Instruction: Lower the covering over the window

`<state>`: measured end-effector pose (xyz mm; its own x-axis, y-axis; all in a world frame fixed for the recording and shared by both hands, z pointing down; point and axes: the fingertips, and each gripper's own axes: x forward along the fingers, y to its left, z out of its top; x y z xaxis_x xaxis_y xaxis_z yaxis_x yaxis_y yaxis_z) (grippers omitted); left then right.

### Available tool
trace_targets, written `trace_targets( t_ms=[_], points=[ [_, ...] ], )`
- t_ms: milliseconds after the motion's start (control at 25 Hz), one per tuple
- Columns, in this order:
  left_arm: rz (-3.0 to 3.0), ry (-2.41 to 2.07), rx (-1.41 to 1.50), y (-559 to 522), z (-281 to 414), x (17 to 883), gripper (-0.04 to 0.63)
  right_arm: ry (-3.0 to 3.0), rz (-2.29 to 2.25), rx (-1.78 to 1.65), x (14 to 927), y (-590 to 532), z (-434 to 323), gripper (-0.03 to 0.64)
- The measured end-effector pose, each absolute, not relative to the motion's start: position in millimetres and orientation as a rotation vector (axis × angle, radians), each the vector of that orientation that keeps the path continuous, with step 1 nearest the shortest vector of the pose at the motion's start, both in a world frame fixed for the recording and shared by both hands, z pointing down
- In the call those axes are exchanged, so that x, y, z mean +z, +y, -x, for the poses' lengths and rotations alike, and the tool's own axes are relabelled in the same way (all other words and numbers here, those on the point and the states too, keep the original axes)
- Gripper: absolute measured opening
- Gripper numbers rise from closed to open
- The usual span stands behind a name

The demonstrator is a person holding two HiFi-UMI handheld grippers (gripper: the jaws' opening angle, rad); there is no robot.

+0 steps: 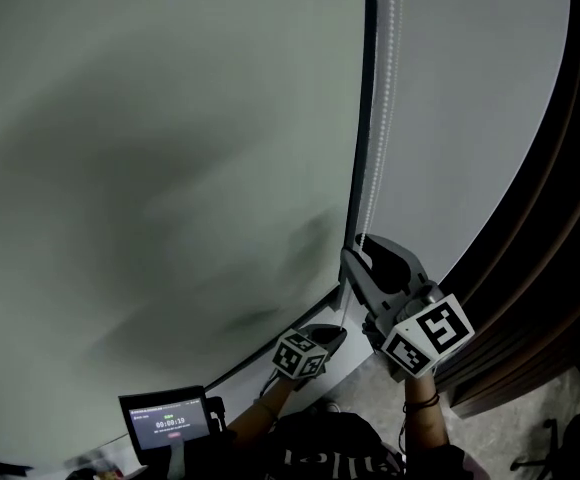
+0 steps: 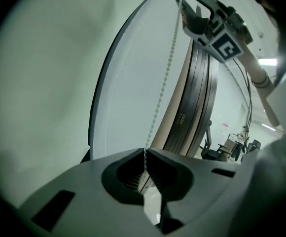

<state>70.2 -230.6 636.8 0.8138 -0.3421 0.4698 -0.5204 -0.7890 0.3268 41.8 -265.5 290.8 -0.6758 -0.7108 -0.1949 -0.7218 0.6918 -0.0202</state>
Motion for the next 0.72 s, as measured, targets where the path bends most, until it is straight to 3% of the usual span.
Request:
trace_targets(
  t_ms=[80, 120, 320, 720],
  points=[
    [-2.548, -0.644, 0.543, -231, -71, 637, 0.011, 2.67, 1.218, 0.137, 281, -269, -43, 0.088],
    [-2.541, -0.648, 0.532, -232, -70, 637, 0.011, 2.651, 1.24, 0.129, 280, -271, -46, 0.025],
    [-2.529, -0.617, 0.394, -232, -66, 634, 0.012, 2.497, 1.125, -0.191, 282, -273, -64, 0.02],
    [-2.577, -0.605, 0.142, -254, -50, 597, 0.048, 2.438, 1.158, -0.163, 286, -274, -90, 0.02]
  ],
)
